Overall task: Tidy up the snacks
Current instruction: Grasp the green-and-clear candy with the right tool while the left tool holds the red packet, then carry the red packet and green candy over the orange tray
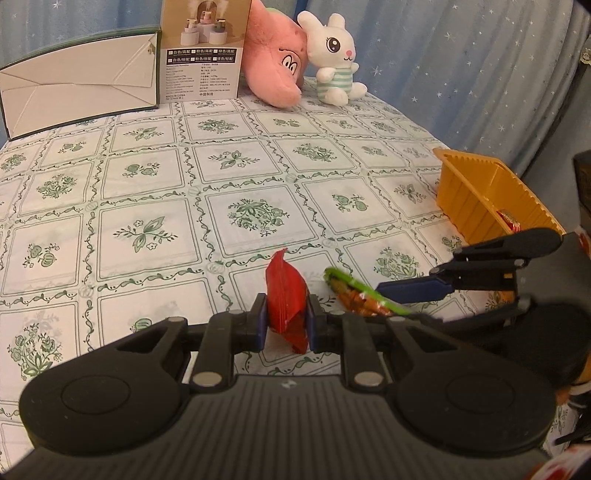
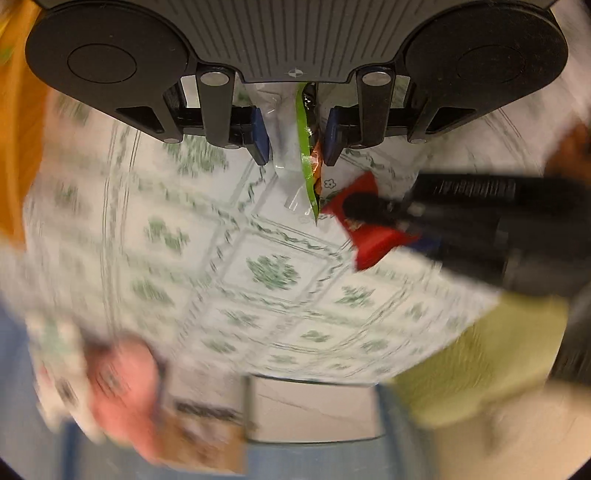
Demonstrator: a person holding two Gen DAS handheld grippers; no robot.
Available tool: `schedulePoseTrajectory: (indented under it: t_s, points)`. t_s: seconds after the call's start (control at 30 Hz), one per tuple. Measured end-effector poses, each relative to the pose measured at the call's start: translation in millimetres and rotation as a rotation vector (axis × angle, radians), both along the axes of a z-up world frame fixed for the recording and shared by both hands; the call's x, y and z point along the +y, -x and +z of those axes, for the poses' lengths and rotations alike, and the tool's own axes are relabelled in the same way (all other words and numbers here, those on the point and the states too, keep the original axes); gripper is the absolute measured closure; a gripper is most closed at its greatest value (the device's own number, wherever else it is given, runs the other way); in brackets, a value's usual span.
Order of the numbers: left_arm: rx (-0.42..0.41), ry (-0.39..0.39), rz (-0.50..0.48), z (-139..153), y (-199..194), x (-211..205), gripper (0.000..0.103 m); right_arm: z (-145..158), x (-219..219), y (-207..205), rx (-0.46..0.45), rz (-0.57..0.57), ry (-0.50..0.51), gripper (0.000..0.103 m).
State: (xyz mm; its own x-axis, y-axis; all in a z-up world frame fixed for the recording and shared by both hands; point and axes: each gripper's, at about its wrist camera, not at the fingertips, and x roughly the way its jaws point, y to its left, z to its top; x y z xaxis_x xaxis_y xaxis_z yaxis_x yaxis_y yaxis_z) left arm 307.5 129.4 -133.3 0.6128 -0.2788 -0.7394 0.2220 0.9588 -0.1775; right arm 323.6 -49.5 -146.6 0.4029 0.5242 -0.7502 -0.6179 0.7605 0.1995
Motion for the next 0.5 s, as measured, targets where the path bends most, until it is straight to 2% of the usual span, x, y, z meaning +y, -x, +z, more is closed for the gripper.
schedulePoseTrajectory:
  t_s: [0.03,0.1,0.27,0.5]
  points:
    - [-0.001,-0.005,-0.004,-0.2,0.0,-0.9,0.085,-0.4,-5.2,-3.9,0.035,-0.026,-0.030,0.070]
    - [0.003,-0.015,-0.009,-1.4,-0.6,-2.9,0.085,-0.7,-5.4,-4.5,0.024,-0.018,-0.023,0.070]
    - [0.002,-0.026,-0.012,-3.2,-0.4,-4.4,0.084,-3.9,15.0,18.6,-0.144,0.088,0.126,0.070]
    - [-0.002,0.010,0.023,-5.0,-3.4,0.9,0.085,-4.2,1.4,7.9,-0.074,-0.031,0.056,0.073]
